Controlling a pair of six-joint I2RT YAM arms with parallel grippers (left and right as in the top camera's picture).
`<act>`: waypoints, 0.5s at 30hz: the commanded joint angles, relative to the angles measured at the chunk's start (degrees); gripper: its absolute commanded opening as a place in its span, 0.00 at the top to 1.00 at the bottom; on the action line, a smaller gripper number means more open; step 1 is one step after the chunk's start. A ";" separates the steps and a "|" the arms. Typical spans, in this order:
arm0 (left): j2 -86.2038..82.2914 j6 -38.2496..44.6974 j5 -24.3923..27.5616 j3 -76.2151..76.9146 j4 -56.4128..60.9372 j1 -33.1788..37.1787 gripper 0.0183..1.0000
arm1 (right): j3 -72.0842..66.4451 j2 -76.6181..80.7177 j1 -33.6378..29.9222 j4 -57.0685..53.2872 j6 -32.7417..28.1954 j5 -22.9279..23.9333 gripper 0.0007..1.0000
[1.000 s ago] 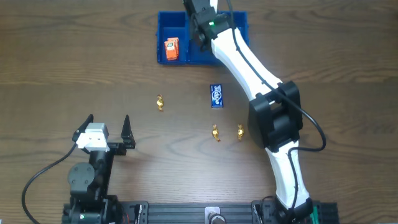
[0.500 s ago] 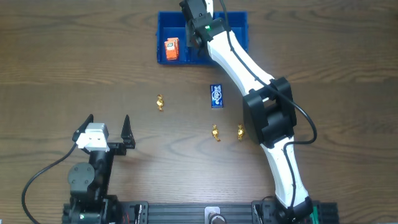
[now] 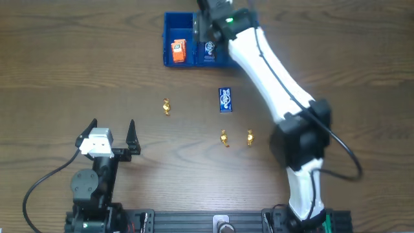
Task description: Sort Candies Into Trays
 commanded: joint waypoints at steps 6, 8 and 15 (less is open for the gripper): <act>-0.37 0.59 1.01 -0.87 -2.29 0.24 0.00 | -31.85 -11.10 0.79 2.23 6.40 -6.54 0.08; -0.37 0.59 1.01 -0.87 -2.29 0.24 0.00 | -36.06 -10.78 0.79 4.96 6.58 -6.58 0.08; -0.37 0.59 1.01 -0.87 -2.29 0.24 0.00 | -40.35 -5.53 0.92 8.24 6.58 -8.09 0.08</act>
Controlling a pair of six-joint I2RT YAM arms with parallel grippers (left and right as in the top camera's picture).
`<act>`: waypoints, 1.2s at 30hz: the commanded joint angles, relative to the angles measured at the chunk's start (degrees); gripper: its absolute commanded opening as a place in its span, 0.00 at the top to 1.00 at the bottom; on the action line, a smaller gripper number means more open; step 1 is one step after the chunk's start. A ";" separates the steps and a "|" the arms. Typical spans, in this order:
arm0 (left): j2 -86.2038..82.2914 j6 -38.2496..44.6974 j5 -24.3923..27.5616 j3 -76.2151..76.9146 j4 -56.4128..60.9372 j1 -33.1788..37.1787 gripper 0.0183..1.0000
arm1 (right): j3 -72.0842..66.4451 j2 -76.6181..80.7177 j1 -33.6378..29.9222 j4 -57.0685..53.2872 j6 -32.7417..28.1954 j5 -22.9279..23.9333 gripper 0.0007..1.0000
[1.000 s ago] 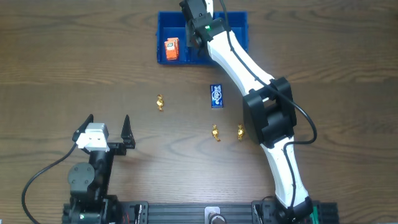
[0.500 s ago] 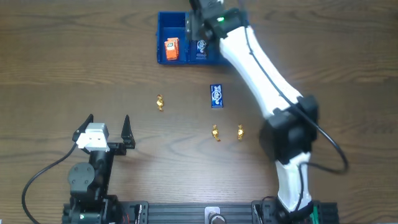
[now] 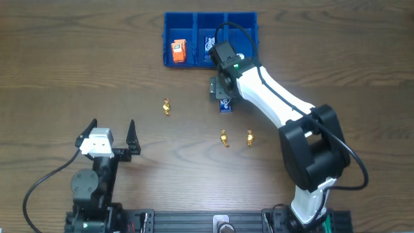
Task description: Sort Candies Into Trays
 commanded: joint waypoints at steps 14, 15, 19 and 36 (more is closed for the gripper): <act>-0.37 0.20 0.98 -0.87 -2.29 0.24 0.00 | -0.28 7.02 1.31 0.72 1.07 -3.54 0.68; -0.37 0.20 0.98 -0.87 -2.29 0.24 0.00 | -0.28 7.02 1.31 0.72 1.07 -3.56 0.73; -0.37 0.20 0.98 -0.87 -2.29 0.24 0.00 | -0.07 5.51 1.36 0.92 1.09 -3.54 0.81; -0.37 0.20 0.98 -0.87 -2.29 0.24 0.00 | 50.01 15.63 -0.87 -13.42 -3.93 4.72 0.85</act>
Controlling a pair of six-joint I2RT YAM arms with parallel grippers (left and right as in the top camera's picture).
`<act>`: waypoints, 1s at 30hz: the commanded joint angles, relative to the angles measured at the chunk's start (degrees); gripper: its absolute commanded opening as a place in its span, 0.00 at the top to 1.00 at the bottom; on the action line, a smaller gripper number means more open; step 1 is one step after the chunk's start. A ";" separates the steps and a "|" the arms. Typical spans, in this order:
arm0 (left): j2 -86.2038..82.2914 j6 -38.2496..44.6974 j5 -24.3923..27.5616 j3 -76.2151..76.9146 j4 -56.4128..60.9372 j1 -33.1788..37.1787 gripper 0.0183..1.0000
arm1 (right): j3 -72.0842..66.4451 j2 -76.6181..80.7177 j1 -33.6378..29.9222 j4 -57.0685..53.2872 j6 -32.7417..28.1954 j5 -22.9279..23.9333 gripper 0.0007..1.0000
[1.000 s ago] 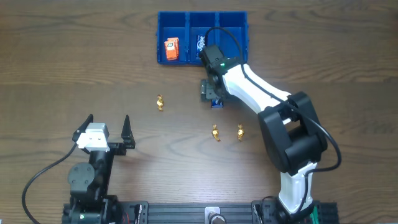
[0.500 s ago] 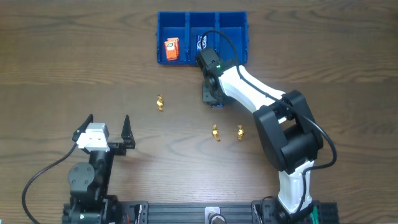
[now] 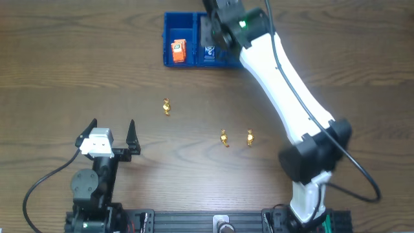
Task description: Sort Candies Into Trays
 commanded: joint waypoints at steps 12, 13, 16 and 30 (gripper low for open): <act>-0.37 0.20 1.01 -0.87 -2.32 0.24 0.00 | 9.73 20.81 -2.89 7.52 -1.14 2.38 0.77; -0.37 0.20 1.01 -0.87 -2.29 0.24 0.00 | 9.70 21.11 -2.89 7.74 -1.14 2.38 0.77; -0.37 0.20 1.01 -0.87 -2.29 0.24 0.00 | 9.70 21.84 -2.86 7.93 -1.16 2.21 0.74; -0.37 0.20 1.01 -0.87 -2.29 0.24 0.00 | 9.77 19.65 -2.32 7.93 -1.22 0.87 0.31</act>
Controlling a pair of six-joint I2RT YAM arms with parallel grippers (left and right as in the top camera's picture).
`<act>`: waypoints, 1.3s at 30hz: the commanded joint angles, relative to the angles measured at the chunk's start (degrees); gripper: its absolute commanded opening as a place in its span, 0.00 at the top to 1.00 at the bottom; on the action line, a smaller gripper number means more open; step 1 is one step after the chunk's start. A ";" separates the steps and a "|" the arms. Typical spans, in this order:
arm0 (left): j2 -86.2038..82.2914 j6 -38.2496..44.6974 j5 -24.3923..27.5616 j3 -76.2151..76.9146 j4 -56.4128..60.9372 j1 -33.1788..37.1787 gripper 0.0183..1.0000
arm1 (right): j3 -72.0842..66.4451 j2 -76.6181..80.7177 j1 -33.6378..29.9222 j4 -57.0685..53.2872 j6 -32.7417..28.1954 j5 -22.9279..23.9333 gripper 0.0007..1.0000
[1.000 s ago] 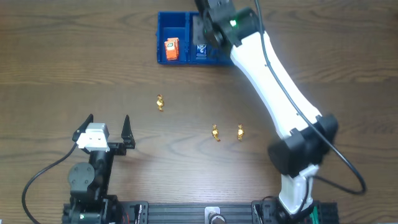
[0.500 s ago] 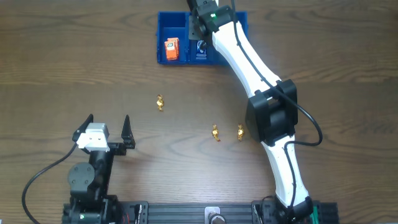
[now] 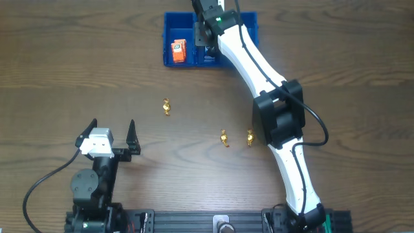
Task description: Sort Candies Into Trays
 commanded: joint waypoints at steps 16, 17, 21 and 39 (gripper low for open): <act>-0.37 0.20 0.98 -0.87 -2.29 0.24 0.00 | -11.65 -16.44 16.00 -14.05 7.78 1.81 0.00; -0.37 0.20 0.98 -0.87 -2.32 0.24 0.00 | -14.49 -16.26 16.76 -12.57 8.79 1.16 0.00; -0.37 0.20 0.98 -0.87 -2.29 0.24 0.00 | -23.71 -14.95 19.45 -5.64 10.75 -6.14 0.00; -0.37 0.20 0.98 -0.87 -2.29 0.24 0.00 | -21.94 -4.98 22.86 2.40 13.55 -6.95 0.00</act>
